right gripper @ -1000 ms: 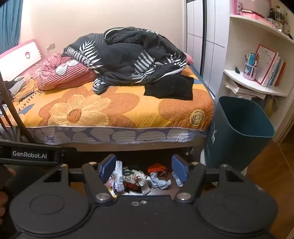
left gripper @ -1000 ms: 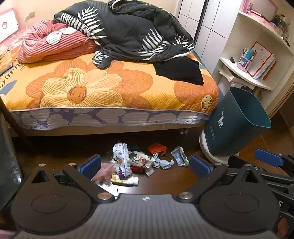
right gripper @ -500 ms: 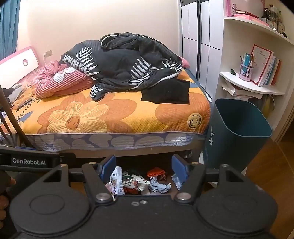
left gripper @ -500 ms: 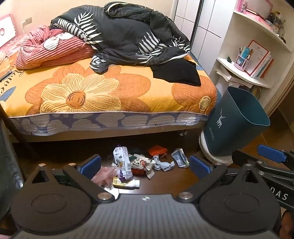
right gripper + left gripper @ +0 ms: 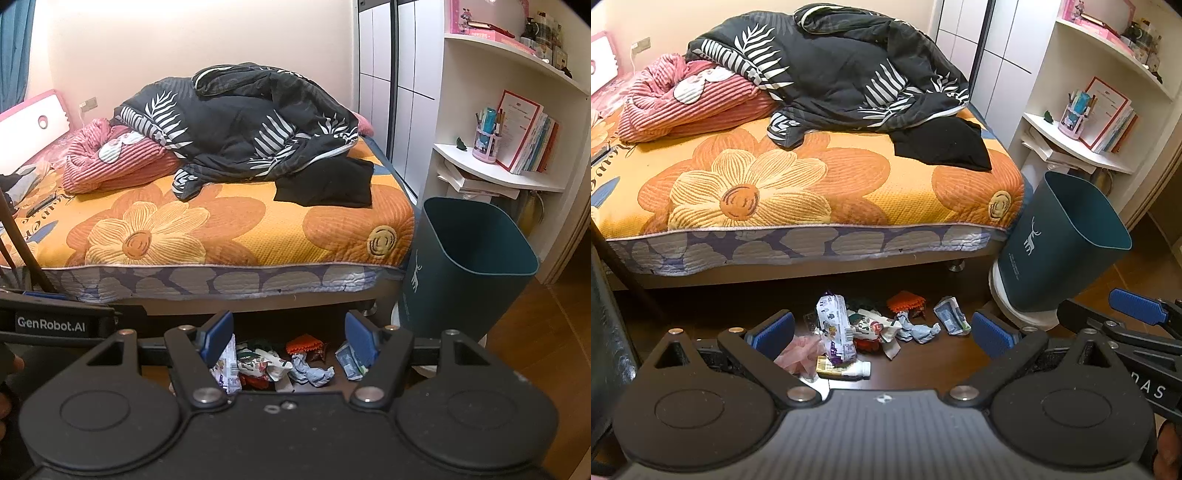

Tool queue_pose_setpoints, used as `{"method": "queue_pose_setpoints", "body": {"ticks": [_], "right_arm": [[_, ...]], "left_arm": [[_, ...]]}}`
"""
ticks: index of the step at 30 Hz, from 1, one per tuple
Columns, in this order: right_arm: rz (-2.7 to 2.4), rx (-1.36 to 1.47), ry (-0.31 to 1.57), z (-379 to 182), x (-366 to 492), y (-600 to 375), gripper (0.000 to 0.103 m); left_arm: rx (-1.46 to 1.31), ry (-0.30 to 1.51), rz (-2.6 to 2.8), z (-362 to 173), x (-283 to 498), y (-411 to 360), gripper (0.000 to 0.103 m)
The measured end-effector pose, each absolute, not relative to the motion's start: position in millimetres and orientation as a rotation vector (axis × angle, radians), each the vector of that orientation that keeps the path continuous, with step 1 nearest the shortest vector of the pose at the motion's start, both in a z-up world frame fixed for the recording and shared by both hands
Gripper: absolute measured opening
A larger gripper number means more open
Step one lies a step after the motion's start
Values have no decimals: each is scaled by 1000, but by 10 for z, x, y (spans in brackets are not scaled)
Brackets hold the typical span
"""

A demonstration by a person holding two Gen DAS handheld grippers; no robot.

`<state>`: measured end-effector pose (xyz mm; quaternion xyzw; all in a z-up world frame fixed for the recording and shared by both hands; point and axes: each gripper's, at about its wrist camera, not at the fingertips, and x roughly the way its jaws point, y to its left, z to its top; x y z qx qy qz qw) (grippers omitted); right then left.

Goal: Collect trash

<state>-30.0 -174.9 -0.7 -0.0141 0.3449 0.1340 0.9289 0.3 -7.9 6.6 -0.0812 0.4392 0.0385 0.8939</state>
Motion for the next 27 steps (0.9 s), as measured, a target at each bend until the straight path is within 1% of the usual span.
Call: {"method": "queue_pose_setpoints", "body": {"ticks": [21, 27], "right_arm": [[267, -35, 705, -7, -302, -1766, 67], [239, -19, 672, 27, -330, -1825, 67]], "left_arm": [[-152, 904, 71, 116, 37, -90, 103], [-148, 901, 68, 139, 46, -82, 103]]}}
